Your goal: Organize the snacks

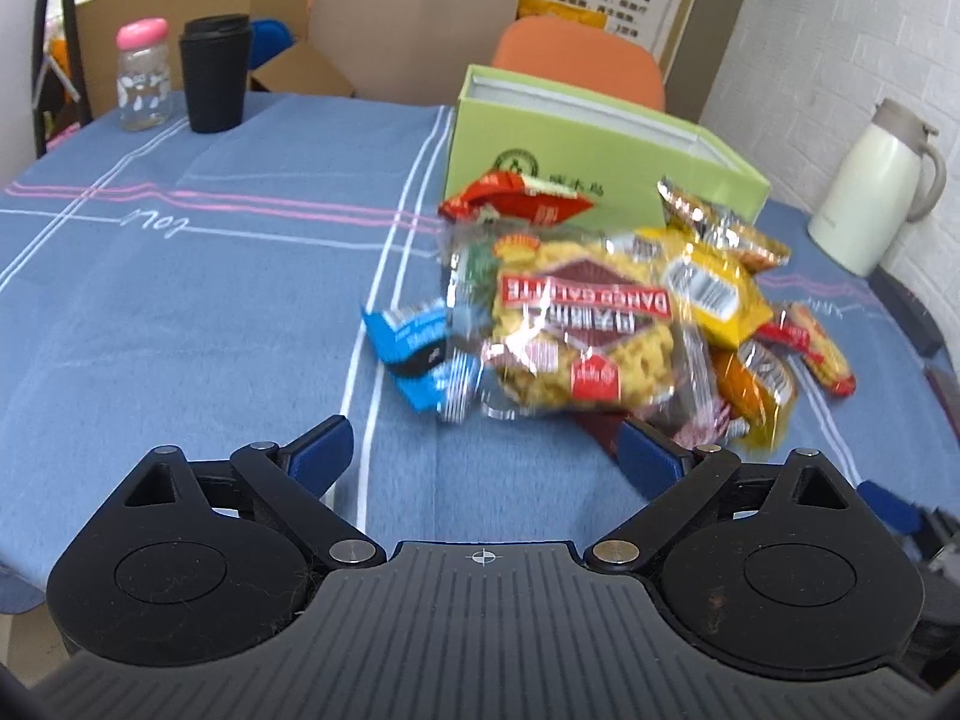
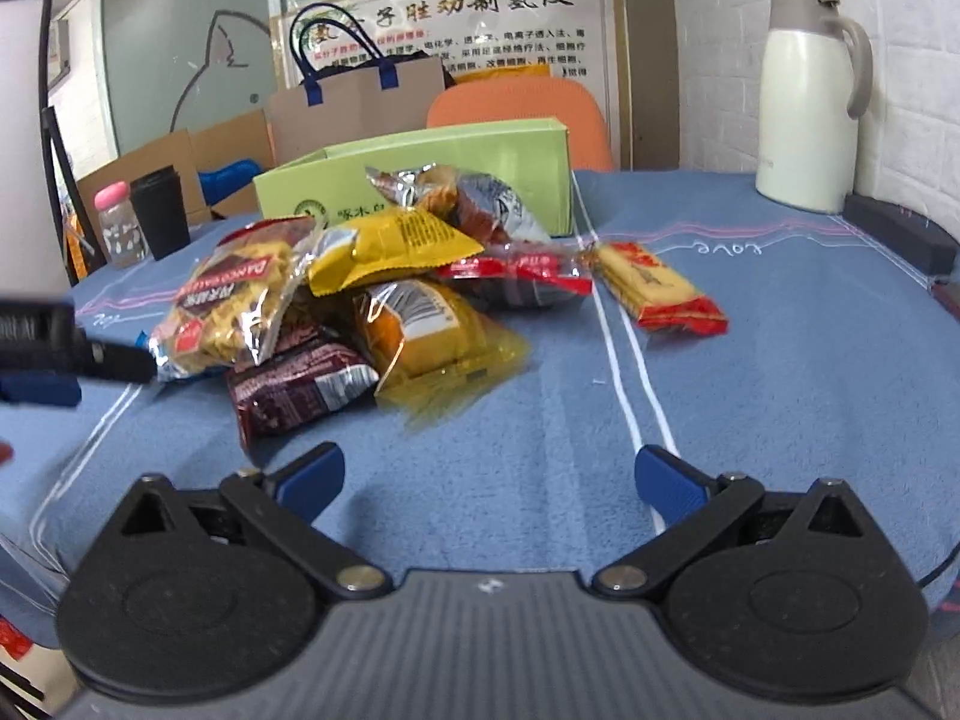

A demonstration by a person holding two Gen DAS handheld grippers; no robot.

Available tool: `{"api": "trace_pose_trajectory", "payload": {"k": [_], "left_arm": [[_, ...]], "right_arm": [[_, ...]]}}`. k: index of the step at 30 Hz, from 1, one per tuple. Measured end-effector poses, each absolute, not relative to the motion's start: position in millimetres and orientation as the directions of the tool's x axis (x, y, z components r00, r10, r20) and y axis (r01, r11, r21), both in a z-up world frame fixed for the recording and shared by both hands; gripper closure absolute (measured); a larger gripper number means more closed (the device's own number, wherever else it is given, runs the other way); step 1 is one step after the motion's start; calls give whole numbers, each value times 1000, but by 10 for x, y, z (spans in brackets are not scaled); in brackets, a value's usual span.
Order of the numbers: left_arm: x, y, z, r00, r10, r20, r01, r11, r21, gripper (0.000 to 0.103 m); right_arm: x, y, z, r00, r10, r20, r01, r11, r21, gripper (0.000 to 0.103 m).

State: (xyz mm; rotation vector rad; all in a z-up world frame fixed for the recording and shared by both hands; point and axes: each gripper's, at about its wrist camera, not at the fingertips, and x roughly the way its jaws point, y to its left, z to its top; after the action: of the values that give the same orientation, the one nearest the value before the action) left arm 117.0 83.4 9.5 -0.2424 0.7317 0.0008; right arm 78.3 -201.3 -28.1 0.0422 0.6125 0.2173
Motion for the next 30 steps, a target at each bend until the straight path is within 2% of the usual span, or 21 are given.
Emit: {"api": "trace_pose_trajectory", "payload": {"k": [4, 7, 9, 11, 13, 21, 24, 26, 27, 28, 29, 30], "left_arm": [[1307, 940, 217, 756, -151, -637, -21, 967, -255, 15], [1474, 998, 318, 751, -221, -623, 56, 960, -273, 16], [1578, 992, 362, 736, -275, -619, 124, 953, -276, 18], [1676, 978, 368, 711, -324, -624, 178, 942, -285, 24], [1765, 987, 347, 683, -357, -637, 210, 931, -297, 34], [1980, 1177, 262, 663, -374, -648, 199, 923, -328, 34], [2015, 1120, 158, 639, -385, -666, 212, 921, -328, 40], [1955, 1106, 147, 664, -371, -650, 218, 927, -306, 51], [1921, 1118, 165, 672, -366, -644, 219, 929, -300, 64], [1893, 1147, 187, 671, -383, -635, 230, 922, -313, 89], [1880, 1184, 198, 654, -426, -626, 249, 902, -354, 92], [1860, 1211, 209, 647, -448, -618, 253, 890, -380, 91]], "right_arm": [[833, -1987, -232, 757, 227, -613, -239, 969, 65, 1], [845, -1876, 11, 738, 383, -556, -357, 920, 159, 0], [869, -1653, 148, 724, 454, -519, -451, 881, 141, 1], [939, -1430, 176, 695, 504, -512, -526, 843, 115, 1], [1052, -1283, 143, 675, 510, -533, -553, 828, 92, 1], [1431, -1026, 72, 628, 531, -568, -588, 802, 99, 1], [1405, -900, 65, 623, 532, -573, -612, 788, 66, 1], [1353, -863, 96, 646, 509, -568, -609, 793, 17, 1], [1318, -860, 116, 652, 508, -562, -609, 793, 10, 1], [1321, -868, 136, 646, 520, -559, -614, 789, 25, 1], [1309, -877, 159, 636, 535, -556, -615, 787, 52, 1], [1276, -883, 178, 632, 549, -547, -617, 783, 72, 1]]}}
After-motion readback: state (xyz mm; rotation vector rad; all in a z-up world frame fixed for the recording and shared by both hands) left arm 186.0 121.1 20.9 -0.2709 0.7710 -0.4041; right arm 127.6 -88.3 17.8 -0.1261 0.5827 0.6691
